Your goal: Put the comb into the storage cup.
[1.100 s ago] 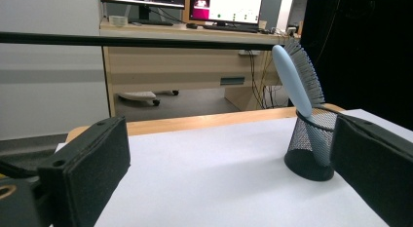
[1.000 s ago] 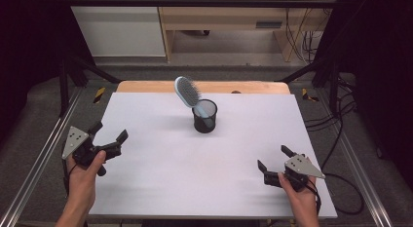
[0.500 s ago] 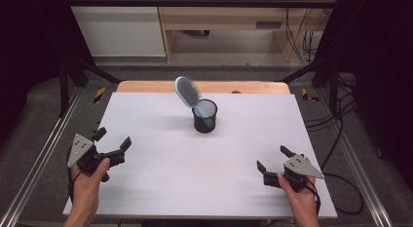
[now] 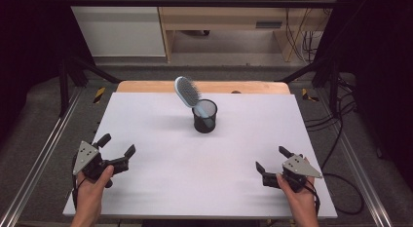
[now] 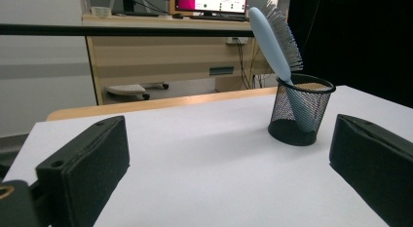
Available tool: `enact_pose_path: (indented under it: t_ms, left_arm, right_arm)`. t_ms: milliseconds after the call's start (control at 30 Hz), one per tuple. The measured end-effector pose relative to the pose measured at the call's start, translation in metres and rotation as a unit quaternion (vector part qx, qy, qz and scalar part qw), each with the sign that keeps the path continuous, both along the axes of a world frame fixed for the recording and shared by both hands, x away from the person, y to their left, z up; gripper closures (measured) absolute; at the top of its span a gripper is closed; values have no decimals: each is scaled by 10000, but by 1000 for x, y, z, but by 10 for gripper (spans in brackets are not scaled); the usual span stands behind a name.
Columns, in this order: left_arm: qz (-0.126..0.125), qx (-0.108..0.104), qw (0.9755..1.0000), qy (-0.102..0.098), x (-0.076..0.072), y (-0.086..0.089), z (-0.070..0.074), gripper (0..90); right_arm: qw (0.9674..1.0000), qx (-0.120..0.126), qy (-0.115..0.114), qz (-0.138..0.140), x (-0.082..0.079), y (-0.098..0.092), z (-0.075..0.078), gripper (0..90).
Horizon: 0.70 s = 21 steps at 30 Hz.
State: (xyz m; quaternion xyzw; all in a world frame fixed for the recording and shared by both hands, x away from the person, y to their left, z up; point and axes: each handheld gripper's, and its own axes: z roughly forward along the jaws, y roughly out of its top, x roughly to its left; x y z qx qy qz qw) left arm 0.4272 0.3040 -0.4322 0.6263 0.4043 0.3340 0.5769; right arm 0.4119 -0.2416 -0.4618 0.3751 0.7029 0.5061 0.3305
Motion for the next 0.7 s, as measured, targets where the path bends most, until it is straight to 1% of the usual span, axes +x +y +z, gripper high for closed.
enact_pose_path:
  t_ms: [367,567,600,700]
  left_arm:
    - [23,-103,9999,58,-5,4,-8,10]
    - [113,-169,9998,42,-7,8,-11,10]
    - [112,-164,9998,48,-8,9,-12,10]
    - [112,-51,9999,20,-9,8,-13,10]
  right_arm:
    - [10000,1,-8,-6,0,0,0,38]
    - [10000,-2,-6,1,0,0,0,38]
    - [10000,-2,2,3,0,0,0,38]
    - [10000,-2,1,14,0,0,0,38]
